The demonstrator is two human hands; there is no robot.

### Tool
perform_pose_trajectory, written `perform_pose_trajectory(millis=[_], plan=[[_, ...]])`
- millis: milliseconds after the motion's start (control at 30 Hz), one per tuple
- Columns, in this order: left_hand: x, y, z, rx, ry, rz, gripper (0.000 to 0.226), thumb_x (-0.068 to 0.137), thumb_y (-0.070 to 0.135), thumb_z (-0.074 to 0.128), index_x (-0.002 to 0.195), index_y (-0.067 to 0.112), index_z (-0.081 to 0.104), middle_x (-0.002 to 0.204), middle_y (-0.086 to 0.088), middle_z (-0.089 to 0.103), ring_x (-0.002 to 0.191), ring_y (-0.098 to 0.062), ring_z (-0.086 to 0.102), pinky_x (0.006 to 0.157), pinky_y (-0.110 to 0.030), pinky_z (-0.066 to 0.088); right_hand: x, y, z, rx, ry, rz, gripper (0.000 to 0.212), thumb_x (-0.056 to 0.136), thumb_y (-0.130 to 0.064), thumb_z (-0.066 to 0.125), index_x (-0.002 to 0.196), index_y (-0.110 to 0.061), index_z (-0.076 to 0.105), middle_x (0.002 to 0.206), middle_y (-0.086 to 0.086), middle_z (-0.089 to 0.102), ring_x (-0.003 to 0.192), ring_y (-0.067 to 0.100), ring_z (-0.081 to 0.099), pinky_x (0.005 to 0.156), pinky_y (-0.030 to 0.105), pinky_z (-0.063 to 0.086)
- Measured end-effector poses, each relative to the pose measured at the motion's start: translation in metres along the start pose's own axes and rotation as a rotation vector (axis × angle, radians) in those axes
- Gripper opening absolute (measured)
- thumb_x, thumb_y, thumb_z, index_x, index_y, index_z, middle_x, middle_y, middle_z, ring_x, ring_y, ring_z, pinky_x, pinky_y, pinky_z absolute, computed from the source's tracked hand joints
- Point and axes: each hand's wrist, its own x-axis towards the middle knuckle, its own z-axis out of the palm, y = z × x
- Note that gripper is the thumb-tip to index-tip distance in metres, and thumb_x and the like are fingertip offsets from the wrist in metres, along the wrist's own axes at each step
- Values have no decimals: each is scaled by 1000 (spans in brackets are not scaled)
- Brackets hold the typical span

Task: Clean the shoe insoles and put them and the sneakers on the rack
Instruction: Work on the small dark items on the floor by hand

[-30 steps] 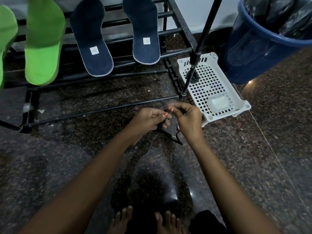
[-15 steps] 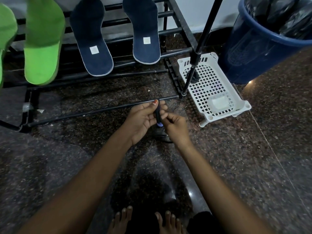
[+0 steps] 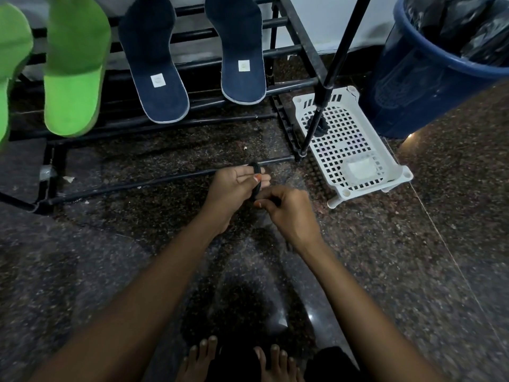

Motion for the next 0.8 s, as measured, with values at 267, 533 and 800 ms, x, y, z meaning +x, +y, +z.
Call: perform_pose_trajectory(millis=[267,533,800], plan=[[0,-1,-3,231,-44,-45,32,95,13,52,123,-4,54,100,-8,66,95,-18,58,79,-24,45,5,-3,-12,65,32,-93,12,74,4,67,81,-6,71,80,5,69,75,16,65,74,26,52],[-4,6,-8,311,-246,-72,20,99,8,43,103,4,63,54,14,60,50,10,52,65,-16,42,8,-2,-20,142,44,-126,8,70,4,71,73,-3,68,69,-9,58,62,-11,56,59,2,40],[-8,6,-10,264,-352,-86,24,99,13,43,95,8,66,75,2,70,70,-3,66,78,-23,52,16,9,-26,139,118,-105,14,73,6,67,76,-7,69,74,-6,62,69,-7,55,66,5,41]])
